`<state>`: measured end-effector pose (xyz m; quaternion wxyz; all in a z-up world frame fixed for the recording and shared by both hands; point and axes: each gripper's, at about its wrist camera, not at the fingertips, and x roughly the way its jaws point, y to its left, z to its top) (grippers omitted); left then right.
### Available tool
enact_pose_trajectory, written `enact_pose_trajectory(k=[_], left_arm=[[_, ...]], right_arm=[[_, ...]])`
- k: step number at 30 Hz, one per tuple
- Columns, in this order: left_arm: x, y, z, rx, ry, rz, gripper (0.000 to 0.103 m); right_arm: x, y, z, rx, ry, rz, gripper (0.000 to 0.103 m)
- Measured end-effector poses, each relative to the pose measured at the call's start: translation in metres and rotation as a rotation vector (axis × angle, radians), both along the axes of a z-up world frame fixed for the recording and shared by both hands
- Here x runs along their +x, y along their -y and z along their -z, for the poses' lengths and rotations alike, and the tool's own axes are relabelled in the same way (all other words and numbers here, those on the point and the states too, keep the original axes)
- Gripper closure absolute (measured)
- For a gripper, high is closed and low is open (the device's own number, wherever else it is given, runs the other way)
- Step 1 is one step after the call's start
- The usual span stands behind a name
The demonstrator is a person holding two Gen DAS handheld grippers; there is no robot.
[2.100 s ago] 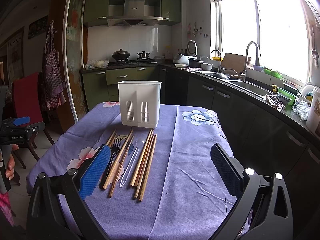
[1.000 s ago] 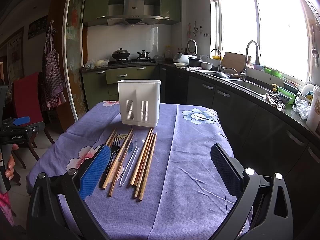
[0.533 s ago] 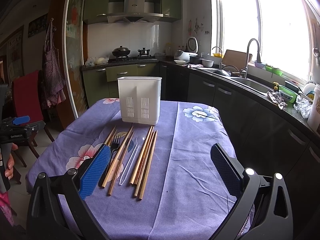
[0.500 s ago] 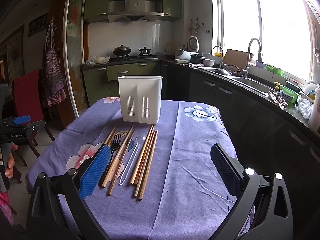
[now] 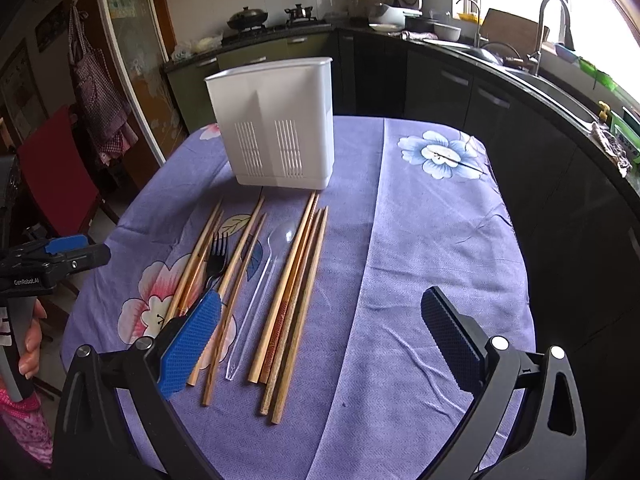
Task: Organize utensils
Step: 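Close the left tool on the black fork while the right tool lowers to the spoon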
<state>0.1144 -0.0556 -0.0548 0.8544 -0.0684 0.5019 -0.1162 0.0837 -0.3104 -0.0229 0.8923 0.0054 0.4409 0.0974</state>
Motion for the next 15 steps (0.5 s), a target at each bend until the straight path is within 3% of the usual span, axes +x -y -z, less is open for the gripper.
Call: enact_pose_trajectory(k=[5, 10, 12, 15], left_arm=[[0.02, 0.037, 0.021, -0.017, -0.109, 0.053, 0.007], [0.029, 0.068, 0.036, 0.043, -0.151, 0.056, 0.007], [0.031, 0.075, 0.038, 0.073, -0.154, 0.055, 0.008], [0.035, 0.082, 0.042, 0.119, -0.161, 0.038, 0.026]], right_arm=[[0.028, 0.008, 0.016, 0.009, -0.084, 0.009, 0.004], [0.052, 0.021, 0.022, 0.011, -0.124, 0.031, 0.006], [0.059, 0.025, 0.024, 0.005, -0.138, 0.039, 0.015], [0.067, 0.027, 0.027, -0.007, -0.15, 0.036, 0.025]])
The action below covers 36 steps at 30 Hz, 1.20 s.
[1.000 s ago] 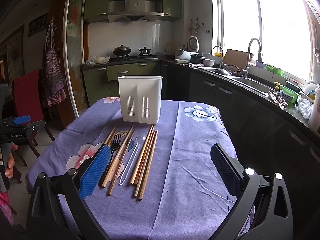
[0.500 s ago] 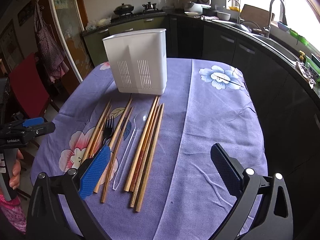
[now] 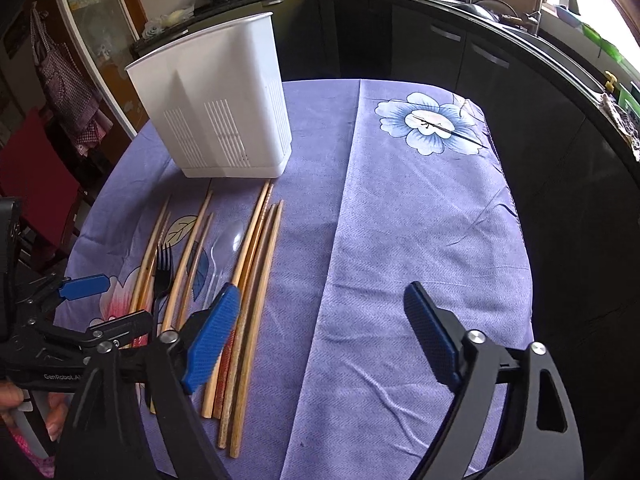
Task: Organize utensils
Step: 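Close the left tool on the black fork while the right tool lowers to the spoon, then lift the black fork with the left tool while the right tool lifts the clear spoon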
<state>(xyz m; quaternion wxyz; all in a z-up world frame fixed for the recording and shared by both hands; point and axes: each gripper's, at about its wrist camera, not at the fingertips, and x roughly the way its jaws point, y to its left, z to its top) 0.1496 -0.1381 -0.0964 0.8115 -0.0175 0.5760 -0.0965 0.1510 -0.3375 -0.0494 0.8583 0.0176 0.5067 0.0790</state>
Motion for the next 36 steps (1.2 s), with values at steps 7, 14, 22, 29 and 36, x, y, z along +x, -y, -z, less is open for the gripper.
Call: enact_pose_trajectory(k=[7, 14, 22, 29, 36], left_arm=[[0.012, 0.008, 0.013, 0.051, -0.052, -0.025, 0.073], [0.011, 0.011, 0.02, 0.085, -0.086, -0.029, 0.088], [0.01, 0.019, 0.021, 0.138, -0.084, -0.031, 0.092], [0.014, 0.013, 0.02, 0.084, -0.081, -0.031, 0.094], [0.008, 0.002, -0.009, 0.057, 0.015, -0.021, 0.094]], right_arm=[[0.006, -0.006, 0.006, -0.005, -0.002, -0.032, 0.026], [0.009, -0.005, 0.008, 0.0, -0.005, -0.037, 0.026], [0.007, -0.005, 0.008, 0.017, -0.008, -0.047, 0.026], [0.005, -0.014, 0.006, 0.007, -0.039, -0.063, 0.026], [0.013, -0.048, 0.008, -0.016, -0.112, -0.117, 0.05]])
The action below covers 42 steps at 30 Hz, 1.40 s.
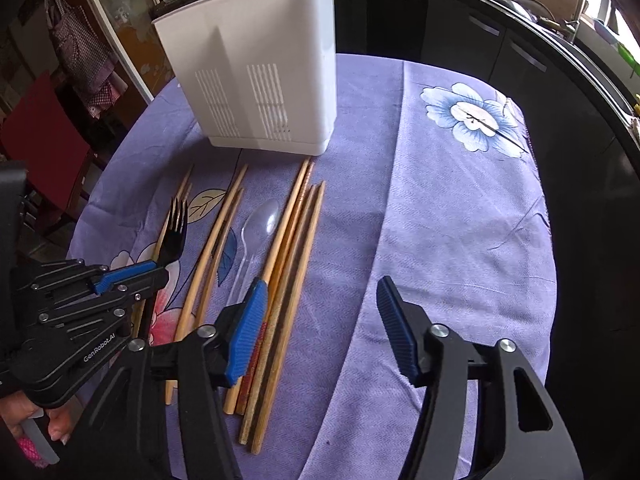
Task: Organize utensils
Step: 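Lift the black fork with the left tool while the right tool lifts the clear spoon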
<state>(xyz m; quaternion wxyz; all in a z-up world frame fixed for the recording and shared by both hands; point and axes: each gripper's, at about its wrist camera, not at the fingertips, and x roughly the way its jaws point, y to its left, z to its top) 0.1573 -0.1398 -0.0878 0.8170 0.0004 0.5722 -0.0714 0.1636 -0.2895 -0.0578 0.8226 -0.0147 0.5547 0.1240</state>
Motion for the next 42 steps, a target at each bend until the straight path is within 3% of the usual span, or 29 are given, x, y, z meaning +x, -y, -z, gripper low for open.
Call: enact_pose_trajectory(k=[11, 22, 26, 29, 32, 36, 42], left_arm=[[-0.02, -0.024, -0.027, -0.038, 0.076, 0.019, 0.094], [-0.021, -0.032, -0.036, -0.065, 0.118, 0.033, 0.094], [-0.023, -0.034, -0.035, -0.073, 0.119, 0.039, 0.094], [-0.023, -0.036, -0.035, -0.079, 0.117, 0.042, 0.094], [-0.023, -0.038, -0.036, -0.083, 0.124, 0.042, 0.094], [-0.022, -0.042, -0.039, -0.08, 0.133, 0.034, 0.094], [-0.016, -0.048, -0.061, -0.086, 0.173, 0.019, 0.094]], right_arm=[[0.021, -0.052, 0.031, 0.009, -0.112, -0.01, 0.07], [0.031, -0.072, 0.047, -0.057, -0.166, 0.018, 0.081], [0.034, -0.074, 0.049, -0.062, -0.164, 0.036, 0.081], [0.036, -0.077, 0.049, -0.082, -0.147, 0.041, 0.087], [0.04, -0.076, 0.049, -0.062, -0.136, 0.05, 0.093], [0.035, -0.069, 0.046, -0.033, -0.103, 0.045, 0.094], [0.024, -0.059, 0.015, 0.063, -0.01, 0.042, 0.094]])
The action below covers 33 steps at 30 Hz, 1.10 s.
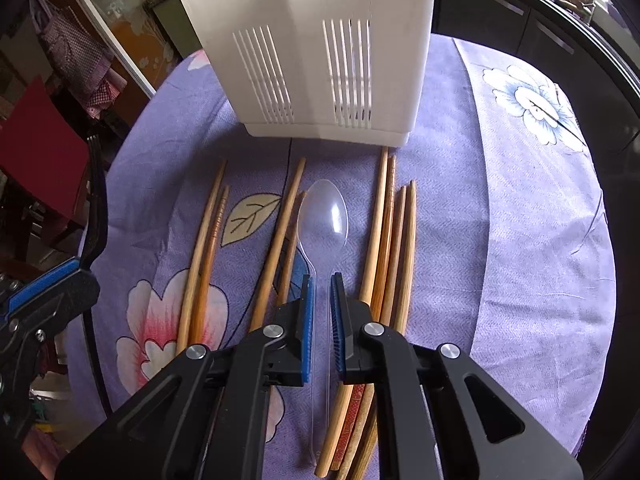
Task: Organize utensils
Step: 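Lift the black fork with the left tool while the right tool lifts the clear spoon, then carry the spoon over the white caddy and release it with the right tool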
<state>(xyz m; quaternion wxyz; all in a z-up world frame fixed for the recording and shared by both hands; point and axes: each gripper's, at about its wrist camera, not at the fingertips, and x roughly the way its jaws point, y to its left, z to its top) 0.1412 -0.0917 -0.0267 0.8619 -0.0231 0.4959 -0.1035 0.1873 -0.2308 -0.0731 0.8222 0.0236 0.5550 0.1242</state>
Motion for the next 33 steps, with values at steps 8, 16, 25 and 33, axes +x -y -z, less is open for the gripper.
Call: enact_pose_trajectory(k=[8, 16, 25, 33], left_arm=[[0.026, 0.002, -0.065, -0.02, 0.124, -0.01, 0.094], [0.074, 0.015, -0.12, -0.064, 0.229, -0.003, 0.094], [0.147, 0.026, -0.147, -0.13, 0.416, -0.032, 0.094], [0.182, 0.03, -0.118, -0.118, 0.563, -0.074, 0.094]], right_arm=[[-0.016, 0.02, -0.075, 0.126, 0.201, -0.004, 0.094], [-0.021, 0.041, -0.144, 0.235, 0.347, -0.023, 0.094], [0.013, 0.052, -0.206, 0.278, 0.521, 0.029, 0.094], [0.04, 0.042, -0.227, 0.235, 0.653, 0.048, 0.094]])
